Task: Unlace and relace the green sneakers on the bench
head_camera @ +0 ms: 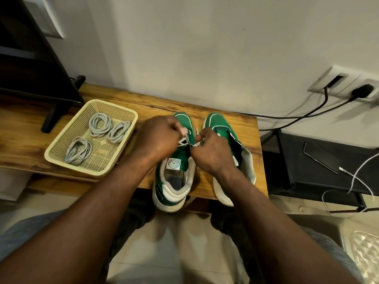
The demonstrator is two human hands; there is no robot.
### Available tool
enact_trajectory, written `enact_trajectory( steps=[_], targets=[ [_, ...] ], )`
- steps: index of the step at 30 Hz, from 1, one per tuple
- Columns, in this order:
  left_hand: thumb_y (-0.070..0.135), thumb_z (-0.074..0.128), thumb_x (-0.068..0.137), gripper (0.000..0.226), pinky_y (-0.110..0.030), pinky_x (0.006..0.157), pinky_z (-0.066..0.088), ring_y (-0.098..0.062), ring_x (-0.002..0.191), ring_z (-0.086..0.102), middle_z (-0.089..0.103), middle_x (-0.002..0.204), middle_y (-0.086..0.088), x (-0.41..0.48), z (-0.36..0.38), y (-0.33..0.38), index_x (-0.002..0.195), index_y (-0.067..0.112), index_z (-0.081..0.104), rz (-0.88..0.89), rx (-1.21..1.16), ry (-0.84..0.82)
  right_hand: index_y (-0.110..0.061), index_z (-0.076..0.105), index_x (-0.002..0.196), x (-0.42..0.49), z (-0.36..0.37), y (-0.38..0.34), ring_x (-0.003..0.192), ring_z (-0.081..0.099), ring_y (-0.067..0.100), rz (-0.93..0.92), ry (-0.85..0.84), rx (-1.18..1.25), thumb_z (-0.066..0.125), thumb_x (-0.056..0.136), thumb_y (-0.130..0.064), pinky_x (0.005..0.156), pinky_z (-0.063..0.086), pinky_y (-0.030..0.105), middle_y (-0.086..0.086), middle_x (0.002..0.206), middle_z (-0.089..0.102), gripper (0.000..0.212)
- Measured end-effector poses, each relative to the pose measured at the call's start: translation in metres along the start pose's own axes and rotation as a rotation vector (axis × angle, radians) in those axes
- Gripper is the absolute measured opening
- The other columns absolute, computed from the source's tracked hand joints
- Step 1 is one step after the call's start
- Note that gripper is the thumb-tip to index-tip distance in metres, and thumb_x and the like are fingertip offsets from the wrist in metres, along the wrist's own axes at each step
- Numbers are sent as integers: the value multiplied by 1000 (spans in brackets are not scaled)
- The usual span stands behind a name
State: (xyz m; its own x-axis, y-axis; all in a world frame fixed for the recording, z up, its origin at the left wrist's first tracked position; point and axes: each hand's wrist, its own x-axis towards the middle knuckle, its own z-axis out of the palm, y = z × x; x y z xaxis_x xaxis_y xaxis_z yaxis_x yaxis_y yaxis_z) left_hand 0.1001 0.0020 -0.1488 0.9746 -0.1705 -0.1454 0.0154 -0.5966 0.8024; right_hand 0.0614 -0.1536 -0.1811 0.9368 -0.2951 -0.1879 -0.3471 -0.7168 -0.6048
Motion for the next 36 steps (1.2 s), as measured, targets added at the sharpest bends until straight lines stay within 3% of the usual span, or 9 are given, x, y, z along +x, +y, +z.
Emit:
enact_trajectory(
  steps=[3,8,10,16,21,26,30,34,36],
  targets=[
    [15,65,102,14,-53,93,61,-23,81,75,72,78,-4,4,-13,3,88,14,67,-181,-565,-32,-22,59,111,0,-2,1,85,65,22,4,8,-13,70,80,-23,61,42,27,-4,91,65,33],
    [39,75,94,13,-31,75,46,-18,90,66,70,91,4,4,-23,1,93,26,79,111,475,-216,-24,57,107,-1,-1,0,80,72,26,27,-4,14,66,74,-26,73,62,42,-3,92,68,35],
    [39,70,98,17,-33,78,50,-20,91,66,76,96,1,3,-15,1,92,27,80,195,577,-163,-24,57,105,0,-1,-1,78,71,27,21,2,-3,66,74,-27,73,61,41,-1,90,68,32],
    [37,67,98,29,-54,84,61,-22,64,68,70,67,3,2,-17,11,77,19,75,79,-343,-197,-24,55,102,-2,-1,-4,76,70,29,22,6,-5,64,73,-32,70,63,49,1,91,66,31],
    [54,71,94,32,-35,78,57,-13,79,65,74,86,5,2,-17,-2,76,28,76,128,538,-323,-26,56,101,-3,0,-6,75,72,29,48,-1,22,64,67,-33,68,64,49,-1,92,66,35],
    [35,67,102,32,-36,80,54,-9,74,64,71,75,8,-2,-15,13,76,19,75,201,-220,-100,-27,56,103,-3,1,-7,75,73,29,44,-6,27,62,71,-34,71,64,48,-2,94,69,34],
    [24,53,109,34,-41,87,61,-28,92,70,69,91,-10,0,-23,15,80,8,62,65,-922,-106,-27,55,100,-3,0,-6,74,73,29,61,-19,57,63,70,-31,69,64,49,-1,92,69,31],
    [33,50,111,37,-30,50,37,-13,49,45,57,66,0,-1,-8,12,79,15,54,-61,-712,-119,-27,55,103,-3,-1,-5,75,73,29,68,-34,54,62,70,-26,69,65,49,0,93,69,33],
    [34,48,111,35,-26,44,23,-9,47,27,44,60,4,3,-9,10,79,18,51,-111,-942,-71,-27,55,100,-4,-3,-3,76,73,29,84,-33,57,62,72,-26,69,64,49,1,93,68,30]
  ],
)
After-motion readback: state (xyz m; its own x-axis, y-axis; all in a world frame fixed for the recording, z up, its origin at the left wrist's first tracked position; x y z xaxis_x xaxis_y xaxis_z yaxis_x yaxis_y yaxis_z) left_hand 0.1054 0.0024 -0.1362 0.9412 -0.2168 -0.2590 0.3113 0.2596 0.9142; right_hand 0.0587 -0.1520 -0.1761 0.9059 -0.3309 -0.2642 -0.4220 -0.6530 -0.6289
